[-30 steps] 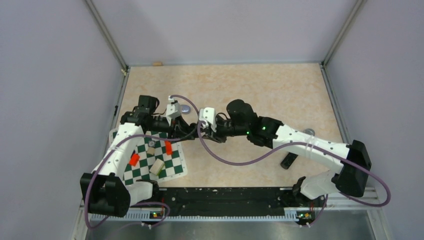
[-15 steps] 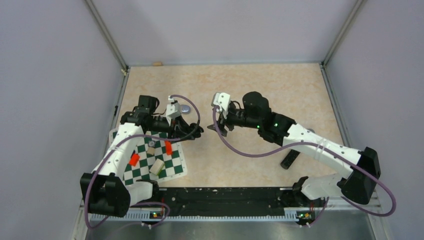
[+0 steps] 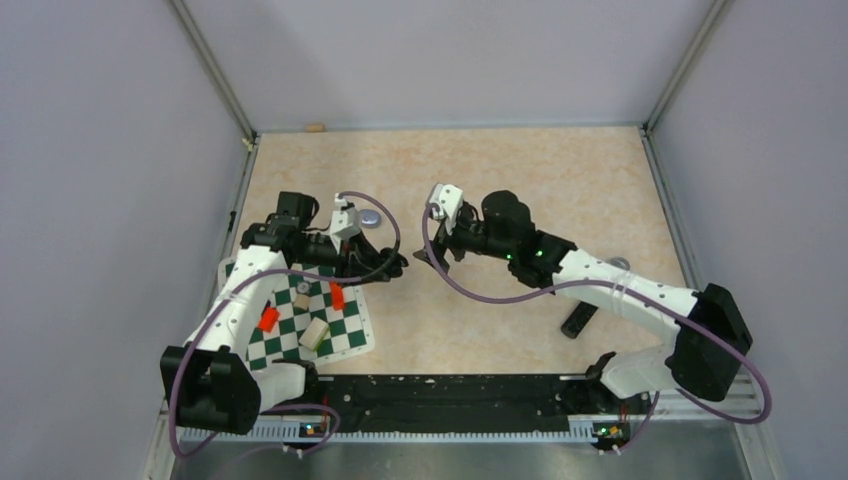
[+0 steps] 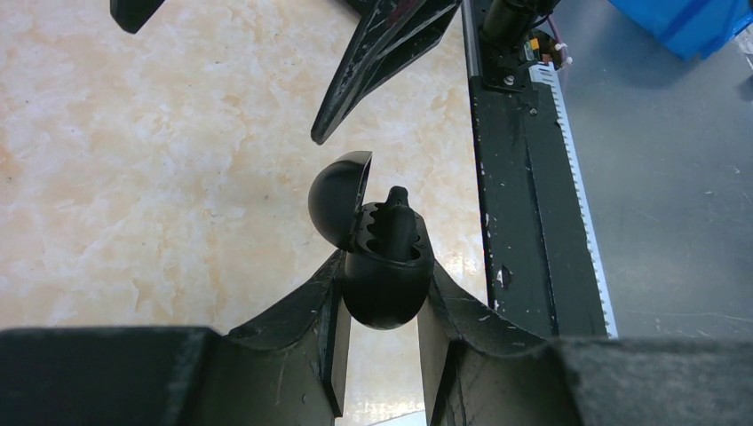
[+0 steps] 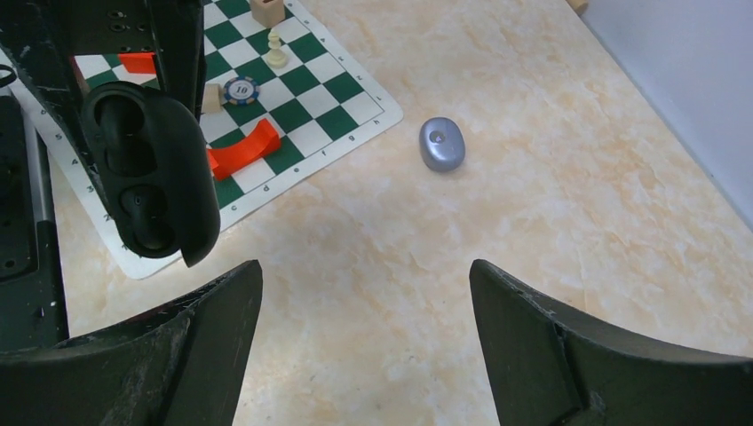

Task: Insert the wireless bluetooth earbuds into the charging case
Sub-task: Close the charging case with the earbuds inside.

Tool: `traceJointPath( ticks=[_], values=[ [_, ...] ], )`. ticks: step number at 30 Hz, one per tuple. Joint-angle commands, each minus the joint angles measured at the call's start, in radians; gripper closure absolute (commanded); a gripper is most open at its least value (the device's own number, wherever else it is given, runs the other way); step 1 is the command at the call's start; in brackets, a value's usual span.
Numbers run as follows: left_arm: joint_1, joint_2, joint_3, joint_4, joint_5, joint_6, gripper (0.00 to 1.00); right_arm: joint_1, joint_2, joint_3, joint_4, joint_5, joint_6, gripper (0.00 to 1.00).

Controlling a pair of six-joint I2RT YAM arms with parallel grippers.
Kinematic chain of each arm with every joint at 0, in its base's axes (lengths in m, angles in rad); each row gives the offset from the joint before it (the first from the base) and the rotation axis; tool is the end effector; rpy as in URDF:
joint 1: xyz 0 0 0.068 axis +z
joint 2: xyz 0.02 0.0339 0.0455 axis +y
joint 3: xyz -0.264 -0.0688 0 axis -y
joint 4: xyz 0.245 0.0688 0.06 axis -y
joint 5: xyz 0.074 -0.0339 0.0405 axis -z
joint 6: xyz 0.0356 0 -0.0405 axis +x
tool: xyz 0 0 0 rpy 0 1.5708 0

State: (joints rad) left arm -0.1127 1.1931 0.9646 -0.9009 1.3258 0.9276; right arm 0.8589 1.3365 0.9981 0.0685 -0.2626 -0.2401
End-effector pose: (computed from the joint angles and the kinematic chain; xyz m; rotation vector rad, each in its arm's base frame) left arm 0.2049 -0.0580 0.2871 1.2649 1.5215 -1.2238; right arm 0.1983 0.2439 0.3167 -1.1401 1.5009 0.6704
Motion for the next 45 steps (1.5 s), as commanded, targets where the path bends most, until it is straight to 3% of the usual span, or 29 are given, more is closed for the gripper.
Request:
traceJointPath(
  ticks=[1,13,24,30,33,41,43,45],
  values=[
    [-0.001,-0.021,0.009,-0.045,0.059,0.065,1.00,-0.006,0.027,-0.002,0.083,-0.024,0.062,0.15],
    [0.000,-0.014,0.011,-0.084,0.068,0.112,1.00,-0.006,0.038,0.002,0.106,-0.131,0.134,0.14],
    [-0.001,-0.010,0.011,-0.084,0.065,0.117,1.00,-0.008,-0.051,0.028,0.047,-0.427,0.138,0.02],
    [0.000,-0.002,0.011,-0.086,0.065,0.117,1.00,-0.045,-0.118,0.039,-0.003,-0.491,0.112,0.01],
    [0.001,0.003,0.015,-0.086,0.070,0.109,1.00,-0.069,-0.157,0.039,-0.039,-0.343,0.045,0.01],
    [-0.002,0.032,0.025,-0.081,0.058,0.092,1.00,-0.196,-0.260,-0.033,0.179,0.614,-0.031,0.01],
    [-0.005,0.047,0.036,-0.069,0.053,0.065,1.00,-0.243,-0.278,-0.063,0.271,0.749,-0.033,0.01],
    [-0.019,0.064,0.063,-0.067,0.044,0.046,1.00,-0.276,-0.309,-0.091,0.316,0.791,-0.037,0.01]
  ],
)
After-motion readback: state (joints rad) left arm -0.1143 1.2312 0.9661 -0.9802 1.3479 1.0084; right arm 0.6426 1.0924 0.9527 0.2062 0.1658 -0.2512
